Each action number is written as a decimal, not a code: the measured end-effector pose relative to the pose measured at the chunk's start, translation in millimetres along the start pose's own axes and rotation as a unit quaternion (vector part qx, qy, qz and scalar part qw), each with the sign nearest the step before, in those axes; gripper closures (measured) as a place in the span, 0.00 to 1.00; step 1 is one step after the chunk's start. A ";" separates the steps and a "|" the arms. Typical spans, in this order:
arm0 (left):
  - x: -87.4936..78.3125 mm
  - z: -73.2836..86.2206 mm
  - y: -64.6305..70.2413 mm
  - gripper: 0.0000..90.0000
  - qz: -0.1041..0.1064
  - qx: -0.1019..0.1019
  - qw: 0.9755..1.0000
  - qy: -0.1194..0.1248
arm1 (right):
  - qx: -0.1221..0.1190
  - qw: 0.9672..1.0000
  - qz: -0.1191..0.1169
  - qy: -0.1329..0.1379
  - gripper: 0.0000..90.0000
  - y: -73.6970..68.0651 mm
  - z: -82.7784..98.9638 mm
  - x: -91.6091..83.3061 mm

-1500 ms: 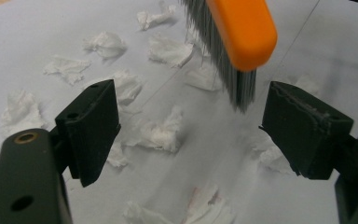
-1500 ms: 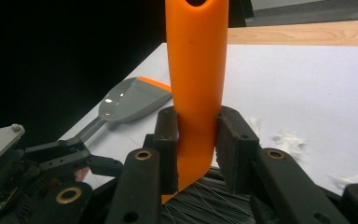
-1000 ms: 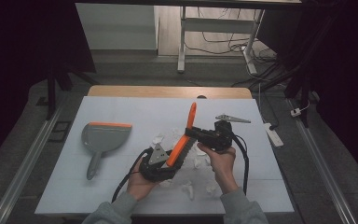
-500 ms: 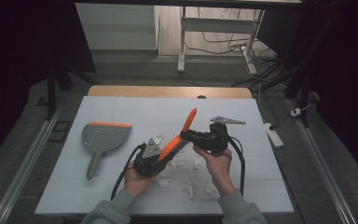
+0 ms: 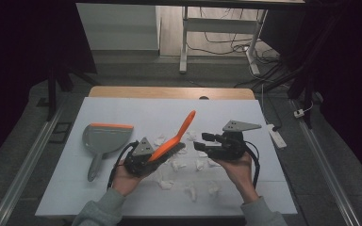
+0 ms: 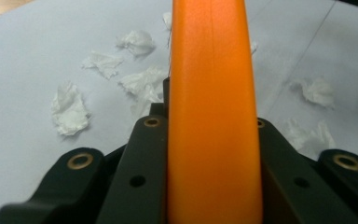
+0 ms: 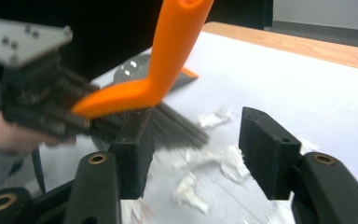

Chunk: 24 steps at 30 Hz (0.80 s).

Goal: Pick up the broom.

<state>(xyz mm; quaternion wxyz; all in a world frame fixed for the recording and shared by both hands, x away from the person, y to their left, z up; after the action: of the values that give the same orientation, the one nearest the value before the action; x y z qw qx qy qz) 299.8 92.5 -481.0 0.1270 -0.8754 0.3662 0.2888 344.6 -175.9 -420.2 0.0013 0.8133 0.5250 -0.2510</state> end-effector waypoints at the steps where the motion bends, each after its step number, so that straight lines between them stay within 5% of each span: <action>1: 0.1 -1.6 0.0 0.88 0.002 0.006 1.000 -0.007 | -0.006 1.000 0.000 -0.005 0.49 0.0 1.3 -2.7; 7: 4.7 -12.6 0.4 0.88 0.020 0.037 0.998 -0.049 | -0.051 0.998 0.006 -0.036 0.44 -8.6 5.8 -10.8; 11: 15.0 -20.8 2.2 0.88 0.034 0.074 0.992 -0.095 | -0.098 0.993 0.019 -0.069 0.41 -14.6 4.9 -8.8; 15: 22.3 -24.3 3.6 0.88 0.041 0.087 0.988 -0.122 | -0.113 0.990 0.010 -0.083 0.40 -17.0 2.6 -3.9; 17: 29.5 -27.5 5.2 0.88 0.041 0.107 0.981 -0.157 | -0.128 0.988 0.010 -0.088 0.41 -20.9 0.3 -0.7; 18: 29.5 -27.5 5.2 0.88 0.041 0.107 0.981 -0.157 | -0.143 0.986 0.014 -0.089 0.41 -23.7 -1.2 0.9; 19: 32.0 -30.1 6.7 0.88 0.044 0.119 0.978 -0.168 | -0.154 0.984 0.015 -0.090 0.41 -26.1 -2.7 2.6; 24: 32.9 -36.1 12.8 0.88 0.049 0.143 0.973 -0.175 | -0.166 0.976 0.008 -0.143 0.40 -23.4 -7.8 18.5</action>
<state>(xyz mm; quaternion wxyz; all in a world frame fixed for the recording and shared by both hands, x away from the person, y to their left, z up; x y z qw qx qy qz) 324.2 49.2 -471.9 0.2984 -0.7649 0.4182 0.3886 333.7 -147.6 -414.8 0.2129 0.7616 0.5474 -0.2737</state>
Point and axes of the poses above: each handheld gripper's, and its own axes: x roughly forward along the jaws, z roughly out of its underside, y roughly to its right, the point moved 2 cm from there along x, roughly forward along the jaws, and after that the axes turned 6 degrees about -z, right-handed, at the moved point
